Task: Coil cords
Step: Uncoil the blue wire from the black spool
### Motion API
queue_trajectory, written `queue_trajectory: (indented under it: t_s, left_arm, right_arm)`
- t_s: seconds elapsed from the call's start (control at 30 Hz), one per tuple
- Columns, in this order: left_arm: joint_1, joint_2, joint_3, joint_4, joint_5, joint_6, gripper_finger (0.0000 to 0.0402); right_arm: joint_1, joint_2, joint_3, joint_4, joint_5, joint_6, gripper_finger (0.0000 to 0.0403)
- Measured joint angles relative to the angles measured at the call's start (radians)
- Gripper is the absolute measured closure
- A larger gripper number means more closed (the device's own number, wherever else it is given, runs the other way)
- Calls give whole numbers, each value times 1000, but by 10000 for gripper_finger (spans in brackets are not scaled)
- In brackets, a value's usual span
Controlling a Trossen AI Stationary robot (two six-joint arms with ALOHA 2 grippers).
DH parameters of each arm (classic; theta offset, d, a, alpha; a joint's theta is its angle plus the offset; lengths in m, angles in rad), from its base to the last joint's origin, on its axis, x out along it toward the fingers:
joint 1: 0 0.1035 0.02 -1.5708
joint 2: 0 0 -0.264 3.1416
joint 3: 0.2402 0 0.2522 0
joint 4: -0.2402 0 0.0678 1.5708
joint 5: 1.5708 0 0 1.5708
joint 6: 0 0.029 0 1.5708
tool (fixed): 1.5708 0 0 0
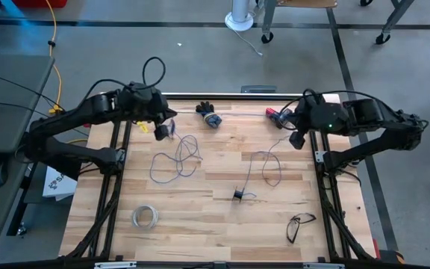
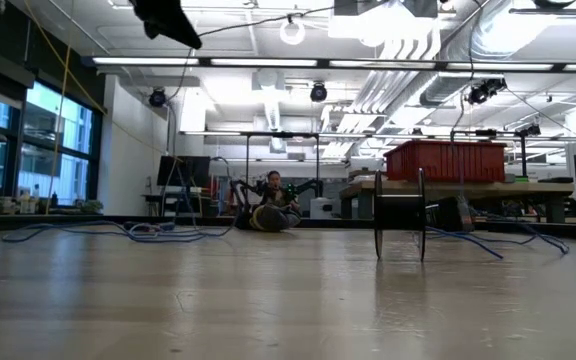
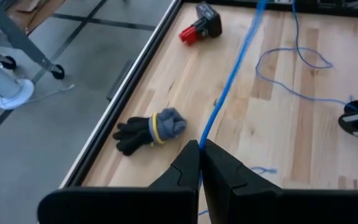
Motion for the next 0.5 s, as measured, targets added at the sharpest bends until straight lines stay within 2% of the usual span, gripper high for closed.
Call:
queue_trajectory:
  t_s: [0.3, 0.5]
  left_arm:
    - [4, -18, 0, -21, 11, -17, 401]
    - [4, -17, -56, 94, 51, -78, 401]
  right_arm:
    - [0, -19, 0, -96, -34, 39, 403]
    - [0, -23, 0, -83, -37, 9, 403]
